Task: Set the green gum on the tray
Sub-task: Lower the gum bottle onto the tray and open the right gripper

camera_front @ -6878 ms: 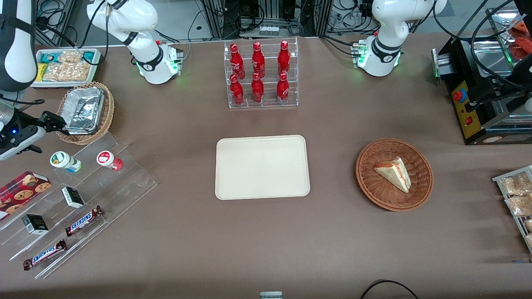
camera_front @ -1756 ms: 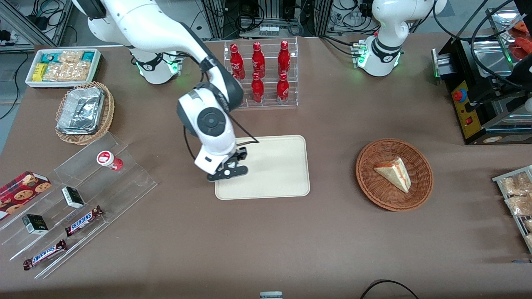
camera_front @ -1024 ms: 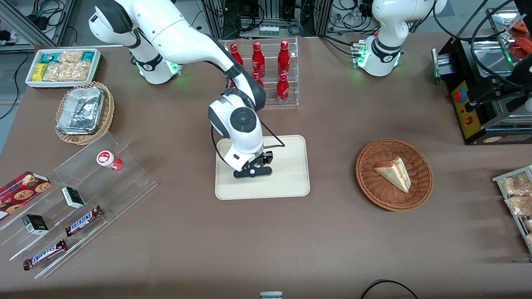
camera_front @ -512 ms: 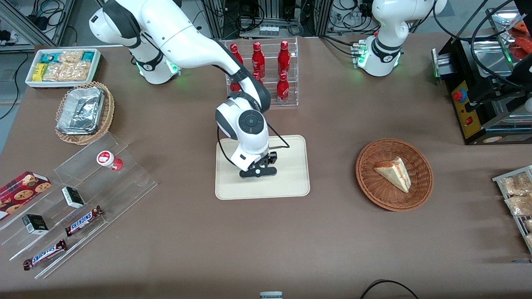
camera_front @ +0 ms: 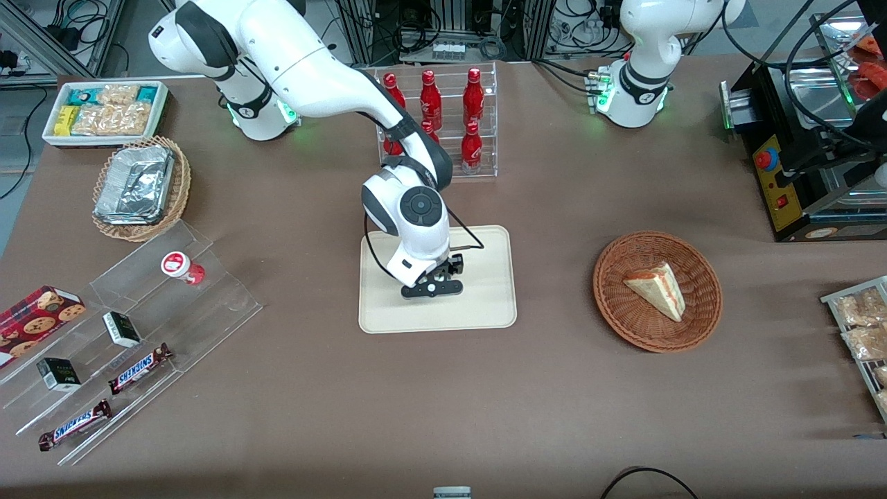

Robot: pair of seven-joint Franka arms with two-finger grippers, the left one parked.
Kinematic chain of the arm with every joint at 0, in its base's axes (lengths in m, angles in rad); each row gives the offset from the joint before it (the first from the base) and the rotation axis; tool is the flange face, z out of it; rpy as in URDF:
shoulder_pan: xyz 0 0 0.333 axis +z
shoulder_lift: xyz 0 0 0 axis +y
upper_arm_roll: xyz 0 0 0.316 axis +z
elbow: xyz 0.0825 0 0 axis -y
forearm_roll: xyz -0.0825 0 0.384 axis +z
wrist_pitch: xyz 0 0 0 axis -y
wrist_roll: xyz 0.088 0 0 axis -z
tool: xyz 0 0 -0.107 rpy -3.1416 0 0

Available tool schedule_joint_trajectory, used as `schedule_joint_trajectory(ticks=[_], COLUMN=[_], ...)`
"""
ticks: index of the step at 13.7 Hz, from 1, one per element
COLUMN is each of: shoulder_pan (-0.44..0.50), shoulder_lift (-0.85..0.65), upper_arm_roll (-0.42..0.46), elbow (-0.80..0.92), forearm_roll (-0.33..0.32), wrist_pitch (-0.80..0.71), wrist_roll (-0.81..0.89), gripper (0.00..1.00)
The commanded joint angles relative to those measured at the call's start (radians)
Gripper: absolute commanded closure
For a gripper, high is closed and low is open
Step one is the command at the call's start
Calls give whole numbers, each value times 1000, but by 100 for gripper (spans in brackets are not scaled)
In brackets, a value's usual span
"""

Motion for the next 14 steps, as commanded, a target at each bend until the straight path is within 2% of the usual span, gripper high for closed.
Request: schedule_joint_trajectory(ticks=[1, 12, 14], shoulder_pan=[12, 7, 6], shoulder_lift=[23, -23, -55], upper_arm_roll=[-12, -10, -12], elbow=[33, 25, 24], forearm_roll=[-24, -35, -35], wrist_pitch=[5, -14, -75], wrist_roll=[4, -19, -31], gripper=[0, 0, 0])
